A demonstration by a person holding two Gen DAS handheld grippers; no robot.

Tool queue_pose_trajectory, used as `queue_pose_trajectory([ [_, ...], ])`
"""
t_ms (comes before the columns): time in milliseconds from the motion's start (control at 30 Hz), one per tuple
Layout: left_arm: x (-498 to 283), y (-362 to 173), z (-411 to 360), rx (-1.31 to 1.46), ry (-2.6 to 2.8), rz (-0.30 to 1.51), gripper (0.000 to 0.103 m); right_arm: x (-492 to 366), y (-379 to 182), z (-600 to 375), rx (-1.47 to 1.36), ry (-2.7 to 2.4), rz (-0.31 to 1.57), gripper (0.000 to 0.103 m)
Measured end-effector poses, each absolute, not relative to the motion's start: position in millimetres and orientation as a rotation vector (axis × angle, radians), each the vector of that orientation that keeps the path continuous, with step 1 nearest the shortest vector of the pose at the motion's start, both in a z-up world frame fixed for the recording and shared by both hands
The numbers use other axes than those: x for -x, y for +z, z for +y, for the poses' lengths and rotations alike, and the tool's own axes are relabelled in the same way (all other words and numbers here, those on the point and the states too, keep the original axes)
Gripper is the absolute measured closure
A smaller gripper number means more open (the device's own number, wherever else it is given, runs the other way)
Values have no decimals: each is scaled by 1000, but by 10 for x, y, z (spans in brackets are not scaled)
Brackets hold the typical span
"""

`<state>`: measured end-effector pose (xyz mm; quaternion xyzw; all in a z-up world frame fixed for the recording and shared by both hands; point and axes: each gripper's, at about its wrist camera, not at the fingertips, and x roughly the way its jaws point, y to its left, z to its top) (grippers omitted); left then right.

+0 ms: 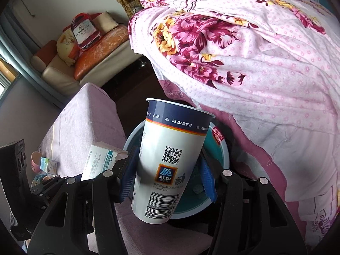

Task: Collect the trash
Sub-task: 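Drop the medicine box into the wastebasket with the left tool while the right tool drops the cup, then move both tools back over the remaining trash on the table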

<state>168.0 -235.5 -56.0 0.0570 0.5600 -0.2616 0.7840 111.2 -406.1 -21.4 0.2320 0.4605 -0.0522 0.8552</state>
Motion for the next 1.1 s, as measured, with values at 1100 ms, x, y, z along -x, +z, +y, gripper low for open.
queue_pose_trajectory([
  [1100,-1376,-335,-1552,3,-510,1153,14,-1150,-131,-3704,-430,-118,1032,27],
])
